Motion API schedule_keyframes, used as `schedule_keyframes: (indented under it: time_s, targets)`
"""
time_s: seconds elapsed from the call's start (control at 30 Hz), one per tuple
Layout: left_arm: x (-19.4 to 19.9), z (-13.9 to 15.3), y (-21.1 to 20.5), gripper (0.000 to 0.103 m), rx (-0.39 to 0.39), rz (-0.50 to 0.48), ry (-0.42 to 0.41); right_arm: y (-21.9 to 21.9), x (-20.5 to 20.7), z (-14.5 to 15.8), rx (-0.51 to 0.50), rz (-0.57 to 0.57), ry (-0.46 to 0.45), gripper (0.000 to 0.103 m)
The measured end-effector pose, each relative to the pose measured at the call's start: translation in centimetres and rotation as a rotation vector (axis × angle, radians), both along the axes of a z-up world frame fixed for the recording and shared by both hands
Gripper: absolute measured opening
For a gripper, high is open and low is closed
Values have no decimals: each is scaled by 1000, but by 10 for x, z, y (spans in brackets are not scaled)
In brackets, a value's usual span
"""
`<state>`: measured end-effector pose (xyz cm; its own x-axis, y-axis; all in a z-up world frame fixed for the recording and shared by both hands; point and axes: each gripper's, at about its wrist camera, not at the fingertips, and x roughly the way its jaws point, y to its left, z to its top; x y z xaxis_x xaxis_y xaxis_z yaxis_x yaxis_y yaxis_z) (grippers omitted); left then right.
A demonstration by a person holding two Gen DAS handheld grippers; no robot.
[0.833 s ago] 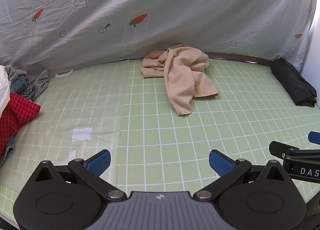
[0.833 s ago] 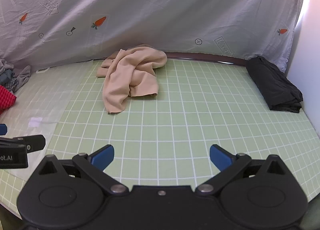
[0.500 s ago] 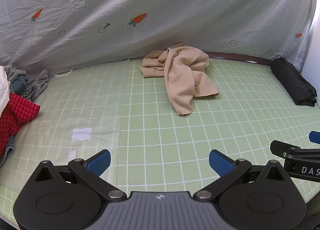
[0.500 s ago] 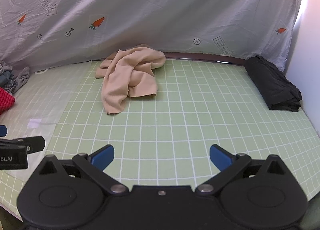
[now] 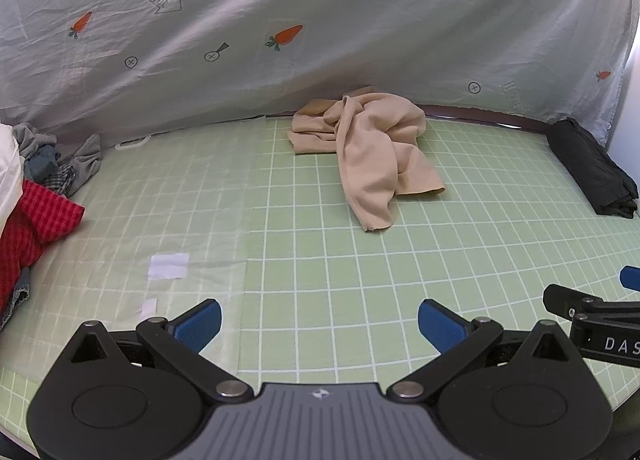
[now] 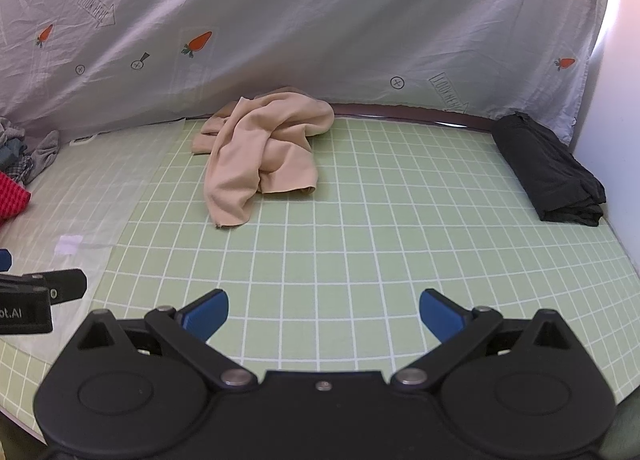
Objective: Fold clothes
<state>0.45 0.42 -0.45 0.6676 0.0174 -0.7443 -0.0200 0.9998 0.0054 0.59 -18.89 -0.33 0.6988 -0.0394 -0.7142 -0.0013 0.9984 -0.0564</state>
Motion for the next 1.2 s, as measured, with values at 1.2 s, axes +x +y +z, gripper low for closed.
schedule_keyframes:
  time_s: [1.2]
  targets:
    - [18,-6,-5,103,31,-3,29,-6,12,-11,-20,-20,22,103]
